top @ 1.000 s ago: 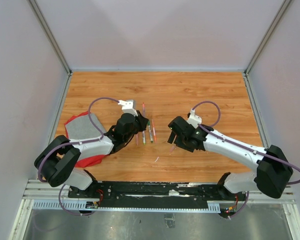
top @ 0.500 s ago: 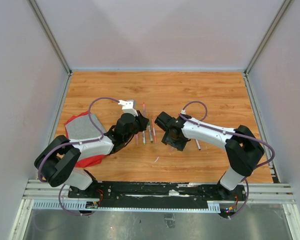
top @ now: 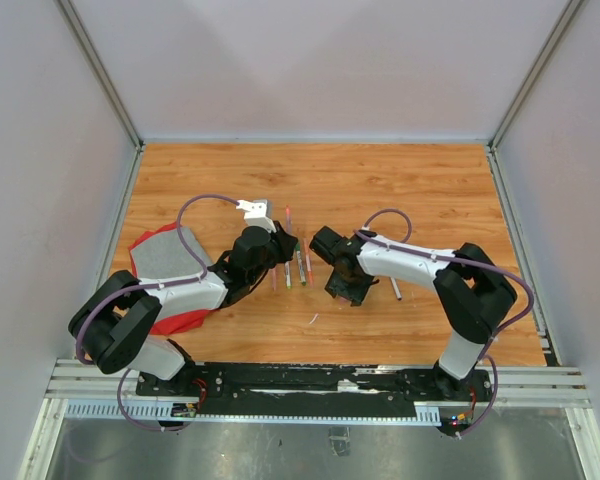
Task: Insert the pens into the pen caps
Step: Insert the pen cap onto the pen.
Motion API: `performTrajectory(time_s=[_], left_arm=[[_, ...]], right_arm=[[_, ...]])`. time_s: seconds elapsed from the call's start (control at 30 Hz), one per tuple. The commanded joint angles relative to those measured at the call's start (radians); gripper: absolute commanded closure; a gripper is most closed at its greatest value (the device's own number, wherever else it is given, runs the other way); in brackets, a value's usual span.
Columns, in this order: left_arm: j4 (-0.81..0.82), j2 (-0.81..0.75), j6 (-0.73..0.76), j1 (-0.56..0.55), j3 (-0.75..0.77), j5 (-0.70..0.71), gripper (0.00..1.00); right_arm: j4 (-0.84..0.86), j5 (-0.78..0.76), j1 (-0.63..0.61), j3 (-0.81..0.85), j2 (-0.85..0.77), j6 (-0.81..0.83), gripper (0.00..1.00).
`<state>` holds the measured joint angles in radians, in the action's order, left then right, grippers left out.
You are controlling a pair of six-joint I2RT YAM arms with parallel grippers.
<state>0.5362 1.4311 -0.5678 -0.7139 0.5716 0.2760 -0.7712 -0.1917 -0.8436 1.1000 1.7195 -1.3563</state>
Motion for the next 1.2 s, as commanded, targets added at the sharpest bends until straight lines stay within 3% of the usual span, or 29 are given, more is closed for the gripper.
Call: performTrajectory(time_s=[0.0,0.33,0.57,0.83,1.17], left_arm=[[0.034,-0.005,0.015,0.004,0.005,0.005,0.99],[0.038,-0.001,0.014,0.004,0.006,0.000,1.00],[0.039,-0.003,0.016,0.004,0.004,0.002,0.99],[0.039,-0.007,0.015,0.004,0.002,0.002,0.99],[0.086,-0.025,0.046,0.002,-0.021,-0.039,0.99]], right_arm=[[-0.001,-0.008,0.018,-0.014,0.028,-0.015,0.52],[0.001,-0.044,0.029,-0.026,0.051,-0.015,0.58],[0.036,-0.006,0.032,-0.043,0.091,0.002,0.68],[0.080,-0.010,0.033,-0.086,0.049,0.018,0.99],[0.116,-0.131,0.033,-0.099,-0.181,0.270,0.99]])
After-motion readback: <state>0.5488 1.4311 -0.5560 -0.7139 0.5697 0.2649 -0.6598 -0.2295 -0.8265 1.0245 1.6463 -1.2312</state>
